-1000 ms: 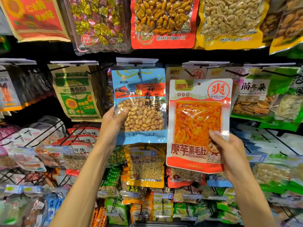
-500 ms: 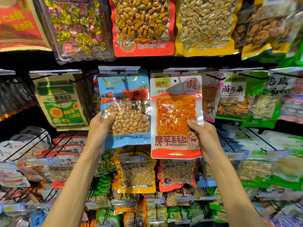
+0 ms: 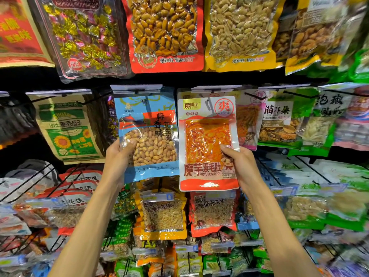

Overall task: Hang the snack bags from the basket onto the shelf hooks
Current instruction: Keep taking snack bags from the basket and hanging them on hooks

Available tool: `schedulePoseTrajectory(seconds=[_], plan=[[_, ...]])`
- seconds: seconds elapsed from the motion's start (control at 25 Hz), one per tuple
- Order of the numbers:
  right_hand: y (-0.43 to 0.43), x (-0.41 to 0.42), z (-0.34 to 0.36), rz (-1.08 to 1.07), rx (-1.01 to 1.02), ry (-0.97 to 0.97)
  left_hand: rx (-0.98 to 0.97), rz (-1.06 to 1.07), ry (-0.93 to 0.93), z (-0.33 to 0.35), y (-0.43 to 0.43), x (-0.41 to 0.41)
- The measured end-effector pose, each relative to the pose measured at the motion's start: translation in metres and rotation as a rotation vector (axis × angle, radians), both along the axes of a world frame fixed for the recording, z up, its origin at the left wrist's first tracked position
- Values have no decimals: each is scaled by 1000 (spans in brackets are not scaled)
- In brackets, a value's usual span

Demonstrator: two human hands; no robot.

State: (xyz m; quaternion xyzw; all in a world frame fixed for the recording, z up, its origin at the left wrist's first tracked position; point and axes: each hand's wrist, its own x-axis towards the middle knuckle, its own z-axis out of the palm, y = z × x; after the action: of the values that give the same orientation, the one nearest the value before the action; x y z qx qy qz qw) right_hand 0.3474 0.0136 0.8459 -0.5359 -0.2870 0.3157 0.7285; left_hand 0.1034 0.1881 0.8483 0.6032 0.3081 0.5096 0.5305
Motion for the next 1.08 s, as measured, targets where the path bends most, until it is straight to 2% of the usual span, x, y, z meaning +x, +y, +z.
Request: schedulePoseTrajectory(seconds=[0.48,0.64,0.84,0.96,1.08], plan=[[66,33,2,-115,-159,-189,44,30,93,3,47,34],[66,32,-7,-85,-177,-217,32,62,163,-10,56,30],[53,30,-14,-24,-236,-341,70,64,225,-7,34,31],[48,35,-19,5,-308,-508,135,113,392,-11,25,25],[41,42,-20,120,-515,-799,235,164,712,-16,20,14]])
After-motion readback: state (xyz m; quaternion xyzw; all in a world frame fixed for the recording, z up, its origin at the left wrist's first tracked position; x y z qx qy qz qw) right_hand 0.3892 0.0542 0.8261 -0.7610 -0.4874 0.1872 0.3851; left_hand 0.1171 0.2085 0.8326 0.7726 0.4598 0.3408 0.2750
